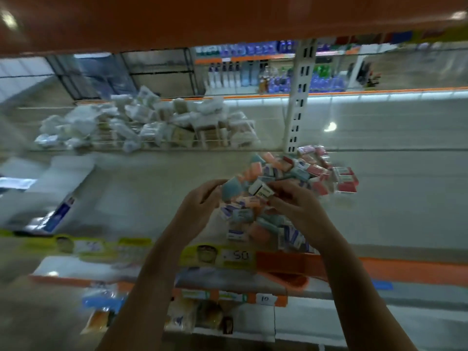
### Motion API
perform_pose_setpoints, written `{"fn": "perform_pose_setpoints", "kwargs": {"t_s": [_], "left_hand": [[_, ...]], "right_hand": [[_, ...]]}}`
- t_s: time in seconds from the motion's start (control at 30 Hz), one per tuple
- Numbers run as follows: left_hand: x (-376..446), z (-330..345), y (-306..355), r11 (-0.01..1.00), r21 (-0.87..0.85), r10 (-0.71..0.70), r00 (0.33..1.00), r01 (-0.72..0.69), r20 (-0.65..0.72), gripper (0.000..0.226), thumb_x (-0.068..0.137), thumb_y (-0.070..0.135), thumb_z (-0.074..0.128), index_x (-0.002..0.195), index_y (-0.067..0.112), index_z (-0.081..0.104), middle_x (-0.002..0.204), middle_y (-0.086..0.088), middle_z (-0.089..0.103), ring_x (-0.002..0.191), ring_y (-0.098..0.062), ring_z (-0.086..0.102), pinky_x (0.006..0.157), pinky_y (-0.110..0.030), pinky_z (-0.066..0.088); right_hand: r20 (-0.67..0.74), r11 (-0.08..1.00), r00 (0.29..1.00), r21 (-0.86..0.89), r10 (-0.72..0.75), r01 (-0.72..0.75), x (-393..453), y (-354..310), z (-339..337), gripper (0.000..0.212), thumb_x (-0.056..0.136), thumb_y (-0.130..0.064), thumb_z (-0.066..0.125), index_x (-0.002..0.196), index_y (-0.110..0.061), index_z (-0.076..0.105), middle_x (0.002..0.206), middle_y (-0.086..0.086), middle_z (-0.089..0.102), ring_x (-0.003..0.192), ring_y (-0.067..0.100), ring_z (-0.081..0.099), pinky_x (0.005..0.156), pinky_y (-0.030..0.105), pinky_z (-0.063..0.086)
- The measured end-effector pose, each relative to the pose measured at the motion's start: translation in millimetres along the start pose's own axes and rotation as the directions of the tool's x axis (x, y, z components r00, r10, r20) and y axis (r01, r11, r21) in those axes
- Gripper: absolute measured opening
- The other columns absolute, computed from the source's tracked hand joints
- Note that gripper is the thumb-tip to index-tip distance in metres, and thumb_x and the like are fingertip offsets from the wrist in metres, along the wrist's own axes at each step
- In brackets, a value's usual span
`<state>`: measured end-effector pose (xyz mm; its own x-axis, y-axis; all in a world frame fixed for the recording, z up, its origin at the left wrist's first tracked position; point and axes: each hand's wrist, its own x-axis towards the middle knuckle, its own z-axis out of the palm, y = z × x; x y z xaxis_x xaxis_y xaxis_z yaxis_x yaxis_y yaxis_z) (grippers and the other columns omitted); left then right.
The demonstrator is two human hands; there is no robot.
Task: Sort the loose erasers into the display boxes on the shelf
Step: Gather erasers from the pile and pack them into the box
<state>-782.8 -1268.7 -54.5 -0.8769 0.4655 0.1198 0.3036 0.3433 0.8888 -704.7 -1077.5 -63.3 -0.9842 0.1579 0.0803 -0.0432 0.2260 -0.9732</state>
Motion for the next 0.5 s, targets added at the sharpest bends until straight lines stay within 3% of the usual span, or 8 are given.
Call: {"fn": "perform_pose_setpoints", "kwargs": {"t_s": [0.1,0.27,0.5], "left_hand": [[-27.7,-37.5,-8.6,0.999,-0.048,-0.003,0.999,0.002,-0.035,0.031,0.099,0.01,0.04,0.106,0.035,0.056,0.073,0.008,0.063,0.059,0.0,0.048,0.057,-0.015,0.038],[-72.1,-110.7,-24.6,0.991,-0.1,-0.099,0.99,0.088,-0.104,0.024,0.097,0.007,0.045,0.112,0.02,0.059,0.07,0.009,0.067,0.059,0.001,0.053,0.056,-0.015,0.04],[-151.9,-228.3,-59.8,0.968,-0.201,-0.19,0.963,0.152,-0.19,0.026,0.091,0.006,0.054,0.109,0.024,0.058,0.072,0.006,0.069,0.06,0.002,0.058,0.055,-0.011,0.042]], "right_hand": [[0.107,0.995,0.994,0.095,0.001,-0.011,4.0,-15.1,40.1,0.027,0.088,0.002,0.055,0.109,-0.016,0.062,0.088,-0.004,0.067,0.078,0.005,0.067,0.069,0.021,0.056],[0.278,0.987,0.959,0.163,-0.055,0.01,8.7,-39.2,119.0,0.033,0.089,0.009,0.051,0.11,-0.015,0.056,0.084,0.004,0.064,0.073,0.007,0.068,0.055,0.019,0.053],[0.386,0.982,0.919,0.188,-0.083,0.009,-2.9,-73.0,260.6,0.034,0.09,0.003,0.053,0.104,-0.027,0.061,0.081,-0.003,0.068,0.076,0.013,0.068,0.063,0.025,0.055]]}}
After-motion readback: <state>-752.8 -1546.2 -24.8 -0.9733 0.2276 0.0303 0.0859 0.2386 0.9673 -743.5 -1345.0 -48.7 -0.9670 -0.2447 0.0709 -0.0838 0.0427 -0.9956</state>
